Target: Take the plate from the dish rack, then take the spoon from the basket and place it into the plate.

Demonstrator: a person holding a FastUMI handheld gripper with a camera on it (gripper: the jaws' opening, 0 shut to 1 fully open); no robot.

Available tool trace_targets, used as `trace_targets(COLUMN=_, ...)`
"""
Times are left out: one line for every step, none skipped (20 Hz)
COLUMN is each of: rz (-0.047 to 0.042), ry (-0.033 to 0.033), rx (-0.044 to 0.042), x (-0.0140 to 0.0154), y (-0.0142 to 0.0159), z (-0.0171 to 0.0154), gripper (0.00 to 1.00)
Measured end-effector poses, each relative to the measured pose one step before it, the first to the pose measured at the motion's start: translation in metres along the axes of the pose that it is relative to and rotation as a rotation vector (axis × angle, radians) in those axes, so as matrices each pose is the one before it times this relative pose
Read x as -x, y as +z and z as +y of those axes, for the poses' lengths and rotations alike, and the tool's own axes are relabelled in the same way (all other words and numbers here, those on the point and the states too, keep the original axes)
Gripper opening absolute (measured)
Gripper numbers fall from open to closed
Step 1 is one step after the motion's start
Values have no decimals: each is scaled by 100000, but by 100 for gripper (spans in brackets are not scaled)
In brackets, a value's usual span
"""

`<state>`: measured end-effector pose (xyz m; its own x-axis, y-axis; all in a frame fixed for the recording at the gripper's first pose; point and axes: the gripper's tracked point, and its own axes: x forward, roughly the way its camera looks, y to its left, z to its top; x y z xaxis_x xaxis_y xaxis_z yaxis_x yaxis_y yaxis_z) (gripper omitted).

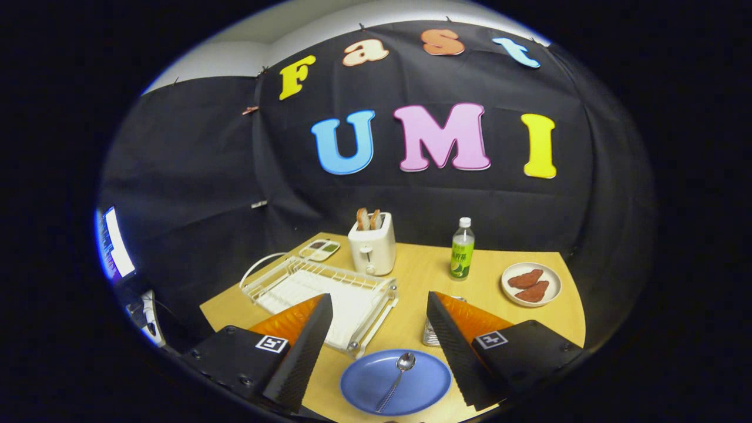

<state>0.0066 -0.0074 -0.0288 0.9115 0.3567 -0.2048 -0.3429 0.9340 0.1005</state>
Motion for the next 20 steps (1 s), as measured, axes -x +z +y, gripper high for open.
trace_targets(rz=-3128, ry=-3205, rx=-832, x=638, y=1306, z=-116, gripper=99)
trace_targets(rz=-3578, ry=-3217, rx=-630, x=583, y=1221, z=-100, gripper=99)
trace_targets(rz=-3363, ry=-3594, rx=455, x=578, y=1149, z=-269, gripper=99)
trace_targets(rz=-3070, ry=-3979, rx=1127, x=536, y=915, z=-415, gripper=99)
trace_targets(rz=-2100, ry=-4548, rx=710, x=664, y=771, z=-671, gripper=99)
trace_targets(rz=-1744, ry=-4432, rx=-503, x=660, y=622, z=-493, gripper=99)
trace_targets(rz=-1372, ry=-3492, rx=-1076, x=526, y=541, z=-195, gripper=99)
trace_targets(rz=-1055, ry=-2451, rx=-943, x=482, y=345, z=-122, gripper=98)
trace_targets(rz=-794, ry=-2077, rx=-464, x=434, y=191, z=-234, gripper=98)
trace_targets(rz=-938, ry=-2135, rx=267, x=359, y=244, z=-249, gripper=99)
trace_targets(rz=344, ry=-2281, rx=-117, x=269, y=90, z=-372, gripper=99)
trace_targets(rz=368, ry=-1347, rx=-18, x=282, y=128, z=-78, gripper=99)
trace_targets(rz=-157, ry=-1898, rx=382, x=201, y=349, z=-208, gripper=99)
trace_targets(rz=-902, ry=-1967, rx=990, x=247, y=418, z=-384, gripper=99)
trace_targets(rz=-860, ry=-2074, rx=1233, x=197, y=374, z=-413, gripper=99)
trace_targets(rz=-530, ry=-1766, rx=850, x=268, y=239, z=-355, gripper=99)
trace_targets(rz=-241, ry=-1248, rx=107, x=208, y=45, z=-169, gripper=99)
trace_targets(rz=-68, ry=-1164, rx=-584, x=197, y=73, z=-168, gripper=99)
trace_targets(rz=185, ry=-1058, rx=-886, x=191, y=47, z=-175, gripper=99)
trace_targets(rz=378, ry=-934, rx=-886, x=191, y=-135, z=-200, gripper=99)
